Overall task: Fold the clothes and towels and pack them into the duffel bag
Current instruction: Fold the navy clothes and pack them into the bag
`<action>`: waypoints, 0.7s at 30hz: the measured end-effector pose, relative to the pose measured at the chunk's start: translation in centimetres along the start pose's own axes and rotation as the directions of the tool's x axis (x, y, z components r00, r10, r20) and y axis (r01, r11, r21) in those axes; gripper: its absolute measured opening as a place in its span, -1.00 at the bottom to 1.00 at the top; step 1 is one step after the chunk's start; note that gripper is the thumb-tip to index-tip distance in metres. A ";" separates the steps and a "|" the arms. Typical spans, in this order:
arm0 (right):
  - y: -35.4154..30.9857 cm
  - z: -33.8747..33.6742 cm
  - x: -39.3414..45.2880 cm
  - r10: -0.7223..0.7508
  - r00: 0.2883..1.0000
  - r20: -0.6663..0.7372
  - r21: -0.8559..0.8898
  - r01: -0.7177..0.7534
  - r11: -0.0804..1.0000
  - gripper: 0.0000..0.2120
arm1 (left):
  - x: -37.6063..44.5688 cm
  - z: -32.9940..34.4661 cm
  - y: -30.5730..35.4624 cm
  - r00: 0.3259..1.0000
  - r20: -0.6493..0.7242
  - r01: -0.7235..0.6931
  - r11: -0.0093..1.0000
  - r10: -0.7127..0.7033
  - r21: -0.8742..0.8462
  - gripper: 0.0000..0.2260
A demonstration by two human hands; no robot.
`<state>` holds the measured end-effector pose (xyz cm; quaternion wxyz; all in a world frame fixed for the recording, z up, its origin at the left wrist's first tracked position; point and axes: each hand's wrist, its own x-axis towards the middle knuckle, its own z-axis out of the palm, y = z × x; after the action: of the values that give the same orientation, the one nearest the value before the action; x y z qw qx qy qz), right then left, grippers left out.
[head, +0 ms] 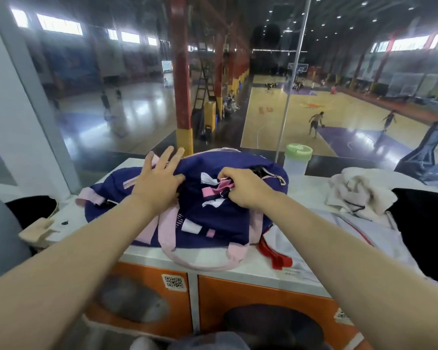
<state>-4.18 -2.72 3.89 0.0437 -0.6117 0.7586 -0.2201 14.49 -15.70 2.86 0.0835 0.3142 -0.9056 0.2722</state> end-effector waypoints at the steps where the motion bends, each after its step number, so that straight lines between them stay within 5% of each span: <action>1: 0.3 0.3 -0.3 -0.021 1.000 0.002 -0.033 0.021 0.999 -0.61 | 0.6 0.1 -0.3 1.000 0.008 0.024 0.998 -0.024 0.050 -0.61; 6: 1.5 1.5 -1.3 -0.093 0.995 0.030 -0.117 0.095 0.989 -0.53 | 3.6 -0.1 -3.5 0.983 0.098 0.142 0.984 -0.152 0.106 -0.36; 9: 0.9 0.9 -1.4 -0.101 0.992 0.078 -0.150 0.112 0.982 -0.51 | 4.7 -1.4 -4.6 0.972 0.206 0.113 0.993 -0.115 0.023 -0.44; 17: -2.6 0.1 4.6 -0.189 0.982 0.002 -0.043 0.189 0.981 -0.59 | 6.0 -3.2 -5.6 0.998 0.060 -0.002 0.997 0.007 -0.078 -0.46; 21: -3.1 3.7 8.8 -0.070 0.995 -0.068 -0.239 0.052 0.970 -0.50 | 5.5 -2.9 -5.8 0.997 0.079 0.007 0.983 0.007 -0.181 -0.41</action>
<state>-2.27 -12.53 3.56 -0.0655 -0.6269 0.7613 -0.1523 13.64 -20.80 9.64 0.0760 0.3158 -0.9293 0.1759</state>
